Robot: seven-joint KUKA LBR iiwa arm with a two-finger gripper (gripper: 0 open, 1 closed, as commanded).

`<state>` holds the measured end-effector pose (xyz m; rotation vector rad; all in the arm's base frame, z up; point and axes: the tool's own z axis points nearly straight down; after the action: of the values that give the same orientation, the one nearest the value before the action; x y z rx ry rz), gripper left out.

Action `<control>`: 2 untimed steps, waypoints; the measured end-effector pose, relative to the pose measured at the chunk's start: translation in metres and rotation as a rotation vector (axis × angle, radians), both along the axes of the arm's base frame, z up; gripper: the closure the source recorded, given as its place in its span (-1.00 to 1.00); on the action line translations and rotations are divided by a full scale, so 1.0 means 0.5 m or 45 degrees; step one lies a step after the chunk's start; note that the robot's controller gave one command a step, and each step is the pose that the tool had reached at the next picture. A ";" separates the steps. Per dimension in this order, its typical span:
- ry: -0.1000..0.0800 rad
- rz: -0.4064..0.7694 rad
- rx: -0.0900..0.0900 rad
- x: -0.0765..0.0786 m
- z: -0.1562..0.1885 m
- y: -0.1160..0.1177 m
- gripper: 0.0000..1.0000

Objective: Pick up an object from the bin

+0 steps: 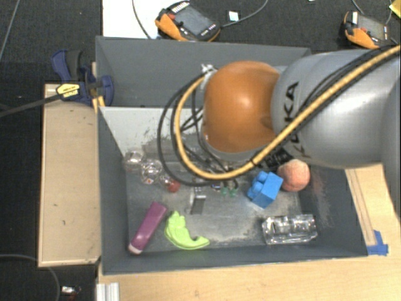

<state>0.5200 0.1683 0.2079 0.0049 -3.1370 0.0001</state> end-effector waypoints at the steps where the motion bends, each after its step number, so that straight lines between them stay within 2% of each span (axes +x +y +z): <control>1: -0.009 -0.008 0.002 0.004 0.007 -0.002 -1.00; 2: -0.022 -0.053 0.004 0.125 -0.257 0.134 -1.00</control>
Offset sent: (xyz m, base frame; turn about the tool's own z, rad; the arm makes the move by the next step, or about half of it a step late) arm 0.0552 0.0659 -0.1379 0.0394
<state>0.5824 0.2351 0.0795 -0.0603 -3.1537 -0.0052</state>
